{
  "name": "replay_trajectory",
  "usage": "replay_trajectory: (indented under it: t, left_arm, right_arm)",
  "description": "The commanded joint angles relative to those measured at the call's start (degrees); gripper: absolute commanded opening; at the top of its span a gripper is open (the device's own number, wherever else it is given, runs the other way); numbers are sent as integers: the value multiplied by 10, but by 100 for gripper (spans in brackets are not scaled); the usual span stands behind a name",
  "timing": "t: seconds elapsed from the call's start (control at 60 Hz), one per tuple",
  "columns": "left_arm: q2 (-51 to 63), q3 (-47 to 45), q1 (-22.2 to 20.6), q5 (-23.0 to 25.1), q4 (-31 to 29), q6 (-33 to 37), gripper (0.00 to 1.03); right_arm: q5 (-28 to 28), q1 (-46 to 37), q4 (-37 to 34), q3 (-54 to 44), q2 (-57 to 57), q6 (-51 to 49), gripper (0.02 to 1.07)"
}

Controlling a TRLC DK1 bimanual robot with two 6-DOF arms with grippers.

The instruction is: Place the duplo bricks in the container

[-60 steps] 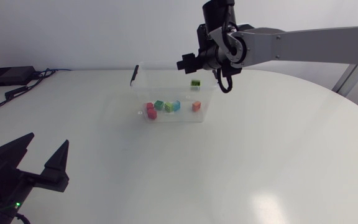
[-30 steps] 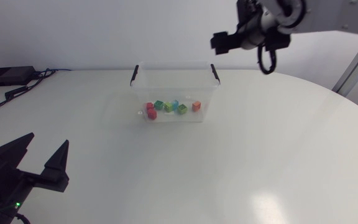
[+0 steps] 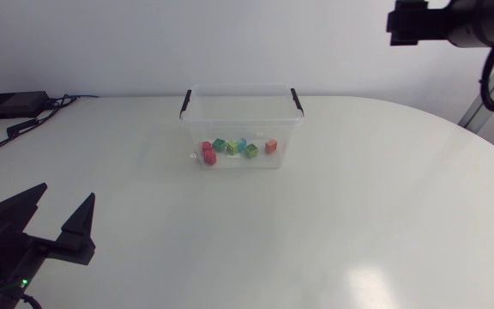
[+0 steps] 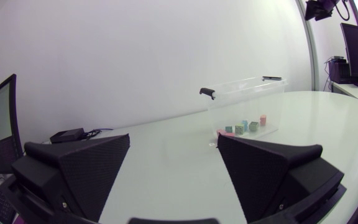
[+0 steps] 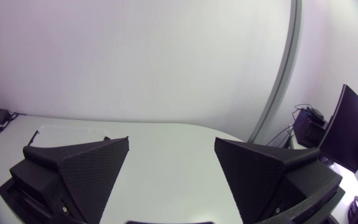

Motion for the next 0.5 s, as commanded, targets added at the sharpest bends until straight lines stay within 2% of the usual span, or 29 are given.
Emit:
replay_trajectory:
  t: [0.0, 0.2, 0.483]
  left_arm:
    - [-8, -10, -1, -1, 3, 7, 99]
    - [-8, -10, 0, -1, 3, 7, 99]
    - [-8, -10, 0, -1, 3, 7, 99]
  right_arm:
    - [22, -7, -13, -26, -44, 10, 102]
    - [73, -10, -5, -86, -145, -21, 102]
    - [42, -53, 14, -184, -279, -21, 102]
